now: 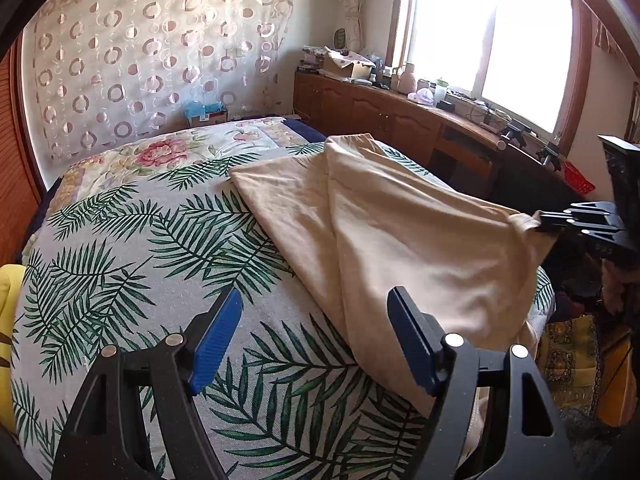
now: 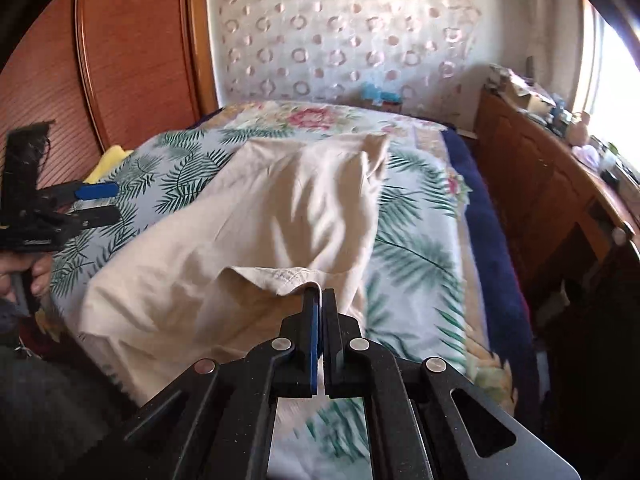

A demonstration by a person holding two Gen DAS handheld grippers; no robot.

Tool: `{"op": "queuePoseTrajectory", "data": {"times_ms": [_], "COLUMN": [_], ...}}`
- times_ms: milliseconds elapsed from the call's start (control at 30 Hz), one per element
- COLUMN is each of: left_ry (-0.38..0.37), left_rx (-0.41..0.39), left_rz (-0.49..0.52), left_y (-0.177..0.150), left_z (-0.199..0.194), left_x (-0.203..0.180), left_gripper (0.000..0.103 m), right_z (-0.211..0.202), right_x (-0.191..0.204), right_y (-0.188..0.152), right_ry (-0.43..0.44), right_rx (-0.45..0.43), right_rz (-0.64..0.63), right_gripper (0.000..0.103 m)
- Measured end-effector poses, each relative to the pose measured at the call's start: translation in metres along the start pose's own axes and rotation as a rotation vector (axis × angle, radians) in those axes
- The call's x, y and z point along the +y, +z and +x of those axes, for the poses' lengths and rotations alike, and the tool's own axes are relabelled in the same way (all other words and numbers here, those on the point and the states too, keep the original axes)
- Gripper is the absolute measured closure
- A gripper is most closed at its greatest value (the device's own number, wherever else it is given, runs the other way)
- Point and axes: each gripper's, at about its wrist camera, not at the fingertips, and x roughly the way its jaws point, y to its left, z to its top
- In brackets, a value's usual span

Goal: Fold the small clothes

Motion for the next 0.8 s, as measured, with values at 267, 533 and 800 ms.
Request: {"op": "queuePoseTrajectory", "data": {"times_ms": [267,533,800], "left_ry": [-0.013,0.0,-0.003], "left_rx": [0.037,0.058,0.076], "left_rz": [0.036,0.054,0.054], "left_y": [0.0,0.0,-0.008], "left_z": [0.01,0.014,0.018], "left_x": [-0.018,-0.024,-0.026], "left_gripper": [0.027,0.027,0.027], "right_z": [-0.01,-0.018,0.025], "right_x": [-0.02,-0.005,0.008], "right_y": [-0.032,-0.014,-0.015], "right_ry": [0.018,-0.03,0.015], "right_rx": [0.058,-0.08,-0.015], "right_rz": [0.037,0.043,0.044], "right_gripper": [0.102,0.054,0.049]}}
